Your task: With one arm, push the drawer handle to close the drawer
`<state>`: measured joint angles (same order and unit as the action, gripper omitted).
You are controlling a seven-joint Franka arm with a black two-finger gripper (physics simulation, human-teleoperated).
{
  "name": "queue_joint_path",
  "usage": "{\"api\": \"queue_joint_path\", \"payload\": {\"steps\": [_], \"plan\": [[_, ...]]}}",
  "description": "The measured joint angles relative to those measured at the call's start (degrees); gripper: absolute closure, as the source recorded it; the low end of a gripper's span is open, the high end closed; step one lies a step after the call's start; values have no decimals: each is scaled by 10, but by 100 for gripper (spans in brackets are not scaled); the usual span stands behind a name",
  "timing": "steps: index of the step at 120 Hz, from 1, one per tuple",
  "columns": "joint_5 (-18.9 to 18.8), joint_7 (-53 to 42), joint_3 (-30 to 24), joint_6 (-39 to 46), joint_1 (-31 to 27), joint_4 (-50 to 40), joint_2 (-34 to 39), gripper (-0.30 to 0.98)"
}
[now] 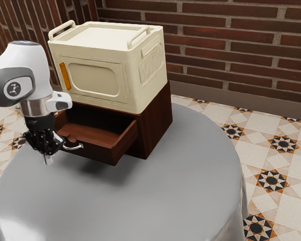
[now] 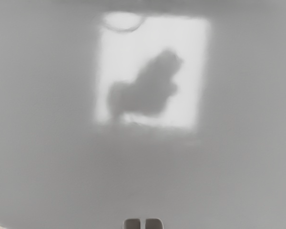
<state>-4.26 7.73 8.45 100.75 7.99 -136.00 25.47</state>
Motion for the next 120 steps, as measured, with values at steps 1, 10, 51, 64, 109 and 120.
{"api": "queue_joint_path", "payload": {"steps": [1,10,51,64,109,120], "plan": [[0,0,0,4,0,-1,-2,78],[0,4,2,35,1,-4,-24,78],[0,17,23,143,-6,-10,-87,79],[-3,20,27,161,-8,-9,-97,79],[-20,27,37,212,-13,-8,-115,79],[-27,28,38,221,-14,-6,-123,79]]}}
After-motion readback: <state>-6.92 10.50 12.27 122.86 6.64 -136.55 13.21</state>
